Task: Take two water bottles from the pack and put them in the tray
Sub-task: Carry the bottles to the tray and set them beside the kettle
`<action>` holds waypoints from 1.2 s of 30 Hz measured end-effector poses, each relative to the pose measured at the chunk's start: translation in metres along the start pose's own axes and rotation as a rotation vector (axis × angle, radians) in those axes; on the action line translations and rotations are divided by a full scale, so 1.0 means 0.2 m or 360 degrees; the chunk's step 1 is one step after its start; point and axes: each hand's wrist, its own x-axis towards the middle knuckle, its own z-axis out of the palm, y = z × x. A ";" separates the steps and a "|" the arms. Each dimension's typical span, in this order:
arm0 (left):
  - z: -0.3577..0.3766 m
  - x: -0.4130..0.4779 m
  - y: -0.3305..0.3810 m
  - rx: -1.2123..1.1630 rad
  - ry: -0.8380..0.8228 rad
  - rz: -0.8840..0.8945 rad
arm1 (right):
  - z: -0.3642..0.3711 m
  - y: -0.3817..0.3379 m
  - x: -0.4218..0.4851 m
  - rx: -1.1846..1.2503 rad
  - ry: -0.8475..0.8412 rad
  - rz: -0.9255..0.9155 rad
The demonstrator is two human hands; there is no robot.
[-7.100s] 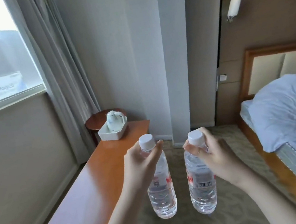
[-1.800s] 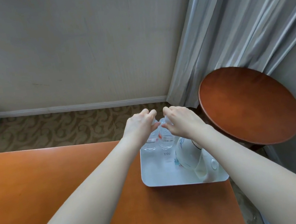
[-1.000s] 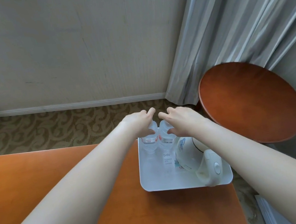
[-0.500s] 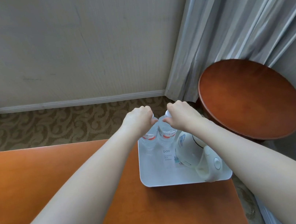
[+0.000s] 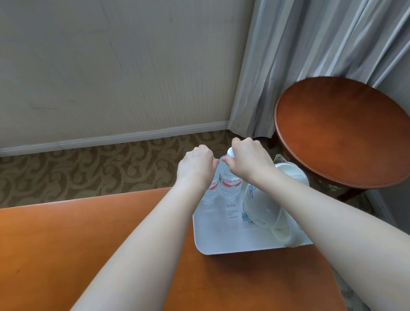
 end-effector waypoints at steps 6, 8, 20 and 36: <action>0.01 -0.02 0.00 0.0023 0.0021 -0.0002 | 0.02 0.01 -0.03 -0.0036 0.0045 0.0008; 0.02 -0.03 -0.01 0.0025 0.0036 -0.0013 | 0.03 0.01 -0.04 -0.0040 0.0035 0.0006; -0.03 -0.08 -0.05 -0.0109 -0.0081 -0.0092 | -0.03 0.03 -0.12 0.0239 -0.0108 0.0083; -0.35 -0.38 -0.04 0.0125 0.0068 0.0150 | -0.39 0.01 -0.29 -0.0036 -0.0124 -0.0114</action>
